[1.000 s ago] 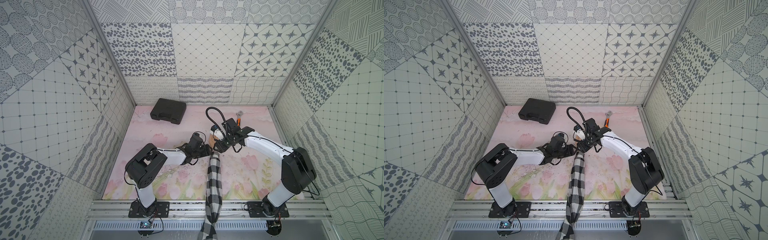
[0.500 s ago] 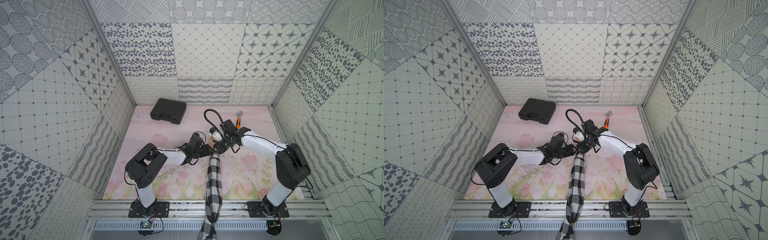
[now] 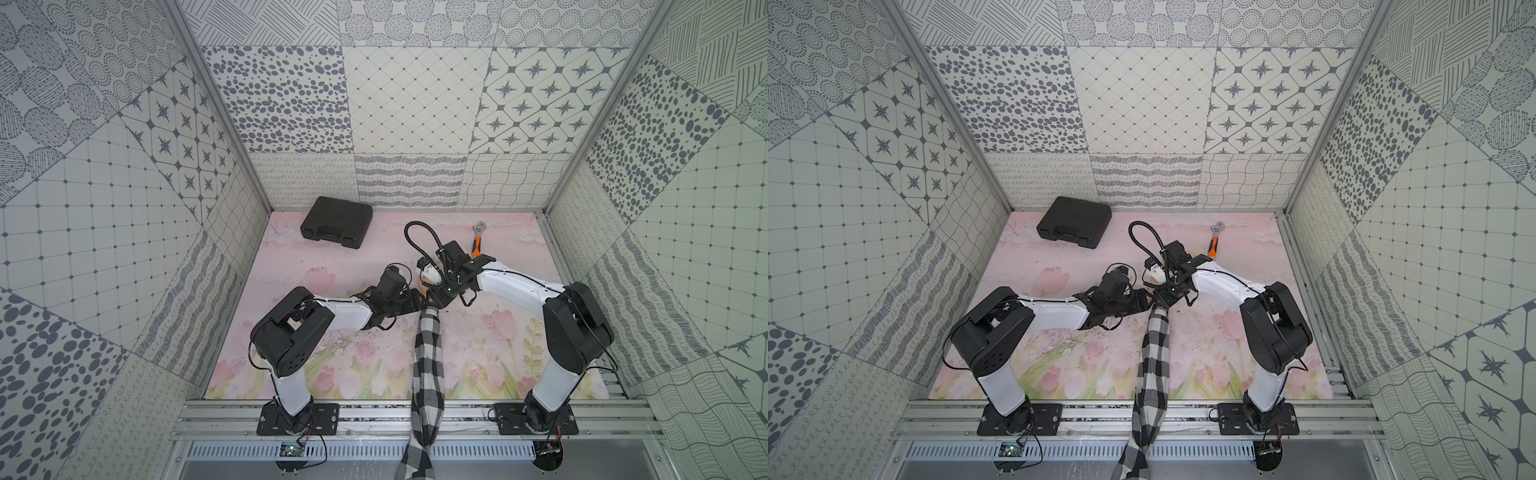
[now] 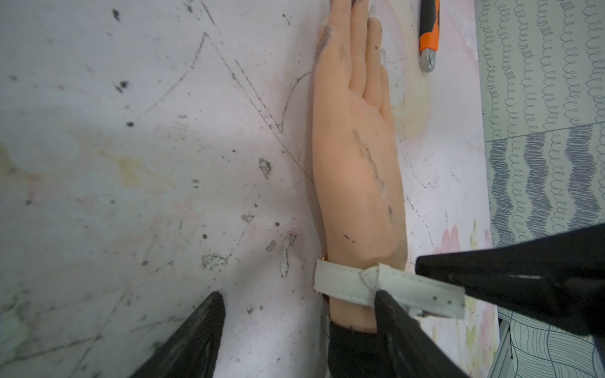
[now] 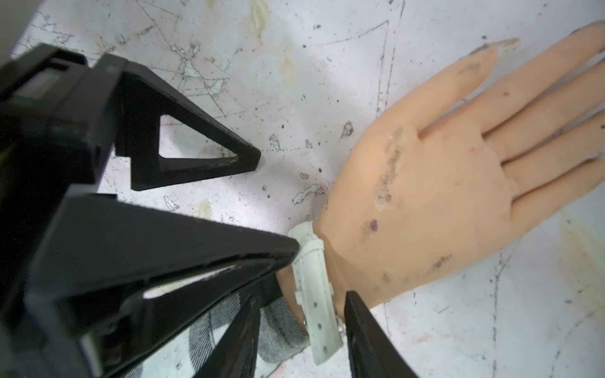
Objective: Take off the watch
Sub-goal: Untie the watch from the hand.
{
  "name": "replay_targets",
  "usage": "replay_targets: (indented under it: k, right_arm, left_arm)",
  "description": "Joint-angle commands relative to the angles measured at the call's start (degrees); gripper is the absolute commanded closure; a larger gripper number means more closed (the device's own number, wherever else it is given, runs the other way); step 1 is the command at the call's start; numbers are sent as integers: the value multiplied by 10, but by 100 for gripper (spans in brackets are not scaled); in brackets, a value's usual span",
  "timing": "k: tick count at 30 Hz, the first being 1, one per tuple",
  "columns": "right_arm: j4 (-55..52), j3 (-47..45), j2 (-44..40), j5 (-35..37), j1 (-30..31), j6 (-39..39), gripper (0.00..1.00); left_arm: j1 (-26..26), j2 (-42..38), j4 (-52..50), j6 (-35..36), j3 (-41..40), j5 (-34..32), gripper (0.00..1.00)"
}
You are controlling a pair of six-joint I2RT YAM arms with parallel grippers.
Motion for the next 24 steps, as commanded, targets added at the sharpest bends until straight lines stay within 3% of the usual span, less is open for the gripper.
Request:
replay_targets:
  k: [1,4,8,13,20,24]
  right_arm:
    - [1,21,9,11,3,-5,62]
    - [1,20,7,18,3,-2,69]
    - [3,18,-1,17,2,1,86]
    - [10,12,-15,-3,-3,8,96]
    - [40,-7,-42,-89,-34,37,98]
    - [81,-30,-61,-198,-84,80,100]
  left_arm:
    - [-1,18,-153,-14,-9,15,26]
    - [-1,19,-151,-14,-11,17,26]
    - [-2,21,-147,-17,-14,19,26]
    - [-2,18,-141,-22,-22,19,27]
    - [-3,15,-140,-25,-30,18,27]
    - [-3,14,-139,-26,-36,16,27]
